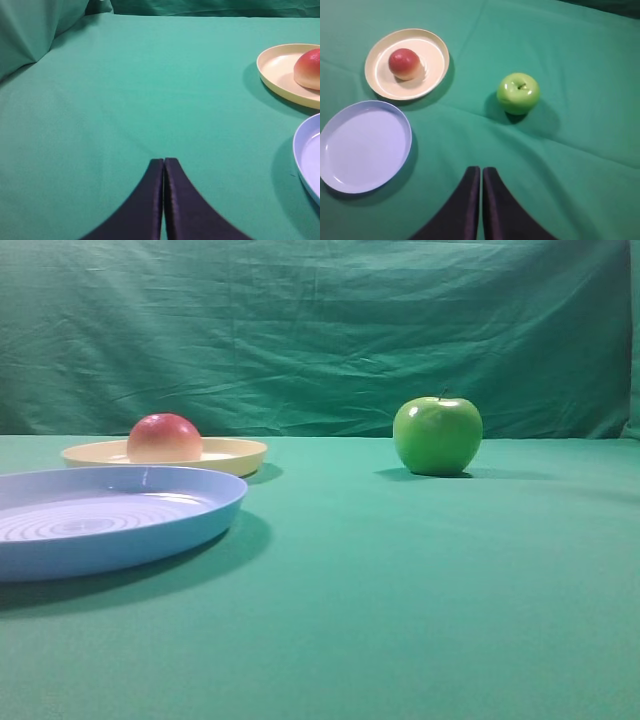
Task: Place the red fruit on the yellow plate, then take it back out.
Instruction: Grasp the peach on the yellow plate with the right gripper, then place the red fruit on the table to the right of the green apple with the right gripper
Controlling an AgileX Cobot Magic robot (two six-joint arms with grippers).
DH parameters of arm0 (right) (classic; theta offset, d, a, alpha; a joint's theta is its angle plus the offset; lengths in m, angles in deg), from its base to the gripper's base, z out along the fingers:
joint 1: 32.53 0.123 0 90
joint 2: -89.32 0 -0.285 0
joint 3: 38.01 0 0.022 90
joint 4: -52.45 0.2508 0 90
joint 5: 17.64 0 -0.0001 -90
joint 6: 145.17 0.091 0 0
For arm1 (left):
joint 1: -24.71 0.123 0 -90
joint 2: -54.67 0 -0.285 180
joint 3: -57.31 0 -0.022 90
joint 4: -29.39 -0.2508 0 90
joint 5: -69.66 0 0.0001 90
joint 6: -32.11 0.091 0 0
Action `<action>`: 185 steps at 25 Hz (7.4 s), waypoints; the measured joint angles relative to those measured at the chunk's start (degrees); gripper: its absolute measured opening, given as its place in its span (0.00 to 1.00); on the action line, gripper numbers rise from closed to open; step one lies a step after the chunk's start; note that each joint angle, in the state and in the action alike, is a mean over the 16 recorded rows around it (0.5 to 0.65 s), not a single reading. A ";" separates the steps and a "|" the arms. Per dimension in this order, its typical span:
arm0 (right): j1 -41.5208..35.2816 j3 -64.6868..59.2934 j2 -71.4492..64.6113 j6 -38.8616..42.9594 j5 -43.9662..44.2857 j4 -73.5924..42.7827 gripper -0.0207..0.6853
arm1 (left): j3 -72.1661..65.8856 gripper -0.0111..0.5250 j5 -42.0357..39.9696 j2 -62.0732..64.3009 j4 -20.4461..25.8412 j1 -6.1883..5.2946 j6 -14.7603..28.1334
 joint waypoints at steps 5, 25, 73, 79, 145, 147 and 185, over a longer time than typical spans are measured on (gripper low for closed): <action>-7.41 -13.95 10.28 0.41 -11.30 0.89 0.03 | 0.00 0.02 0.00 0.00 0.00 0.00 0.00; -27.12 -63.53 44.27 0.54 -44.33 2.88 0.03 | 0.00 0.02 0.00 0.00 0.00 0.00 -0.11; -20.91 -61.07 47.92 -11.35 -35.51 8.94 0.03 | 0.00 0.02 0.00 0.00 0.00 0.00 -0.11; -14.30 -49.44 37.92 -11.79 -30.18 9.50 0.03 | 0.00 0.02 0.00 0.00 0.00 0.00 -0.09; 9.87 38.18 -73.79 -54.90 -31.78 36.79 0.45 | 0.00 0.02 0.00 0.00 0.00 0.00 0.00; 10.17 38.24 -75.27 -56.61 -33.84 38.07 0.57 | 0.00 0.02 0.00 0.00 0.00 0.00 0.00; -0.02 37.92 -54.51 -50.18 -11.78 34.53 0.28 | 0.00 0.02 0.00 0.00 0.00 0.00 -0.01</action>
